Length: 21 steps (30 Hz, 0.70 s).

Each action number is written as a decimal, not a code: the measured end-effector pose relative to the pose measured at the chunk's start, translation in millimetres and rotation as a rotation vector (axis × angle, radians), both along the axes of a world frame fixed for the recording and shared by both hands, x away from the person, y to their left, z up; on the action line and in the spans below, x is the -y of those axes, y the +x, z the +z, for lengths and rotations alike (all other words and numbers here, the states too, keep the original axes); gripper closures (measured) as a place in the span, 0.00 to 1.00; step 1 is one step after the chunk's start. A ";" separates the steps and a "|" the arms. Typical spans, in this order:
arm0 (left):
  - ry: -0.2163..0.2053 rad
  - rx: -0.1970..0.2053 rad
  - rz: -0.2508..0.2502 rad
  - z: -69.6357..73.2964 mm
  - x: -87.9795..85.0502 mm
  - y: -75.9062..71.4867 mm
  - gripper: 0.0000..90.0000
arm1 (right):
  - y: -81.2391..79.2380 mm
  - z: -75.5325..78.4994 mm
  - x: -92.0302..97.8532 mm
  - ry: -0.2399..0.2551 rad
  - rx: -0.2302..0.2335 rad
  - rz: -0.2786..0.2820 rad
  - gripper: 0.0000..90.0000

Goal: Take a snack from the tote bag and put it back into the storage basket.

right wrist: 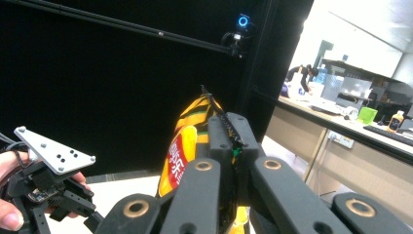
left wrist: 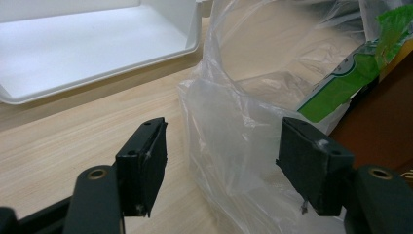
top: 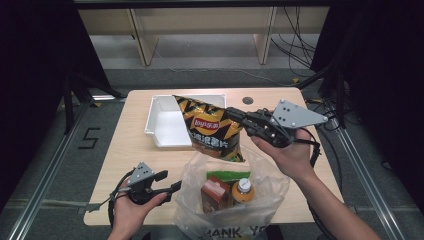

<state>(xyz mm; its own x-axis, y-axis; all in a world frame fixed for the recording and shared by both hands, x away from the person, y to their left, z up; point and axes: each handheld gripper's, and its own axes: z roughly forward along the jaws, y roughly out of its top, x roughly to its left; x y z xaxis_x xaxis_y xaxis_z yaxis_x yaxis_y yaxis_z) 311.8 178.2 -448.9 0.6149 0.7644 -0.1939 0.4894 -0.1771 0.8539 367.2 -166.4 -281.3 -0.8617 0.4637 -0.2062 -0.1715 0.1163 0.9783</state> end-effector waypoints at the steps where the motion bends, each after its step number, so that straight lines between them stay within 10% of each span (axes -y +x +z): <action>1: -0.003 -0.004 0.005 -0.3 0.4 -0.2 0.38 | 0.7 0.5 -0.8 0.001 -0.003 -0.004 1.00; 21: -0.012 -0.018 0.013 -2.1 0.9 -0.4 0.38 | 8.6 10.1 -10.5 0.015 0.003 0.005 1.00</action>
